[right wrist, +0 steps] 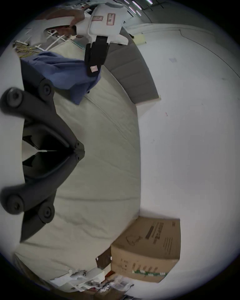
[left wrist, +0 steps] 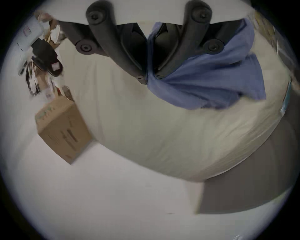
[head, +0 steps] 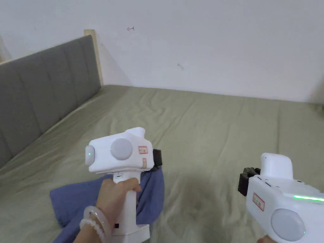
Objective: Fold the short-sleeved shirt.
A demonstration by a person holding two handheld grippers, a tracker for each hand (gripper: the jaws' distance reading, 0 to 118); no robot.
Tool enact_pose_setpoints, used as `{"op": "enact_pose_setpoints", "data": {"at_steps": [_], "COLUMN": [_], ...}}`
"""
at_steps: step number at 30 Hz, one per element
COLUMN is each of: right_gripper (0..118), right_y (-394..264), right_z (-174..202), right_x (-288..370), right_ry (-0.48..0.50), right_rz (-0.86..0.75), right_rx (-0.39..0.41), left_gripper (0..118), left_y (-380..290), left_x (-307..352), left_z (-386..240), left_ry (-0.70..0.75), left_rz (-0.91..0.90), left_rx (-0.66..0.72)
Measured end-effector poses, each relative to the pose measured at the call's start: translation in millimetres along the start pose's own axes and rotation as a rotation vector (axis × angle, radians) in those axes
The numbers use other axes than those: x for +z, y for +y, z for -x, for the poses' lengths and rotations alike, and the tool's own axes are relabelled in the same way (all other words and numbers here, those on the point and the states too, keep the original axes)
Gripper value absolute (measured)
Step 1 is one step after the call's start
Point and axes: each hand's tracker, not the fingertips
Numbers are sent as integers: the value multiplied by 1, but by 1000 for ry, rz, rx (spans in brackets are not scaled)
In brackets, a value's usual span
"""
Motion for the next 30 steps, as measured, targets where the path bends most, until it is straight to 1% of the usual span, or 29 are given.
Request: {"op": "enact_pose_setpoints", "data": {"at_steps": [2, 3, 5, 7, 9, 10, 12, 14, 16, 17, 18, 20, 21, 24, 25, 26, 27, 29, 30], "right_gripper": [0, 0, 0, 0, 0, 0, 0, 0, 0, 0, 0, 0, 0, 0, 0, 0, 0, 0, 0], "right_y": [6, 8, 12, 12, 9, 7, 2, -6, -16, -20, -24, -32, -34, -38, -38, -38, -38, -37, -36], "right_z": [-23, -38, -67, -91, -114, -124, -142, -157, -165, -168, -168, -170, -169, -164, -162, -159, -156, -149, -145], "right_x": [13, 22, 38, 52, 64, 69, 75, 78, 79, 78, 76, 72, 70, 61, 58, 56, 55, 52, 50], "right_ry": [-52, -80, -153, -215, -253, -282, -324, -337, -344, -353, -359, -358, -354, -341, -333, -323, -314, -299, -294], "right_rz": [-23, -41, -67, -83, -82, -78, -67, -53, -27, -17, -2, 24, 34, 57, 64, 65, 69, 71, 74], "right_rx": [-28, -41, -74, -97, -103, -107, -124, -159, -173, -173, -169, -160, -159, -161, -164, -165, -161, -144, -136], "left_gripper": [5, 5, 5, 5, 5, 5, 5, 5, 5, 5, 5, 5, 5, 5, 6, 10, 21, 91, 114], "left_y": [-2, -5, -15, -27, -39, -46, -66, -97, -132, -147, -163, -189, -195, -197, -193, -189, -185, -175, -170], "left_x": [-5, -7, -5, -1, -7, -15, -39, -69, -110, -124, -134, -143, -142, -132, -133, -132, -129, -120, -115], "left_z": [-47, -71, -118, -153, -176, -186, -195, -199, -190, -184, -176, -164, -161, -162, -163, -163, -162, -157, -155], "left_ry": [-106, -184, -326, -447, -456, -457, -388, -232, -139, -116, -99, -71, -71, -90, -95, -98, -105, -155, -163], "left_rz": [4, 4, -4, -33, 2, 52, 113, 142, 280, 345, 394, 451, 452, 388, 401, 409, 416, 412, 405], "left_rx": [-43, -72, -73, -109, -145, -143, -179, -266, -290, -291, -256, -232, -215, -251, -250, -252, -246, -192, -189]}}
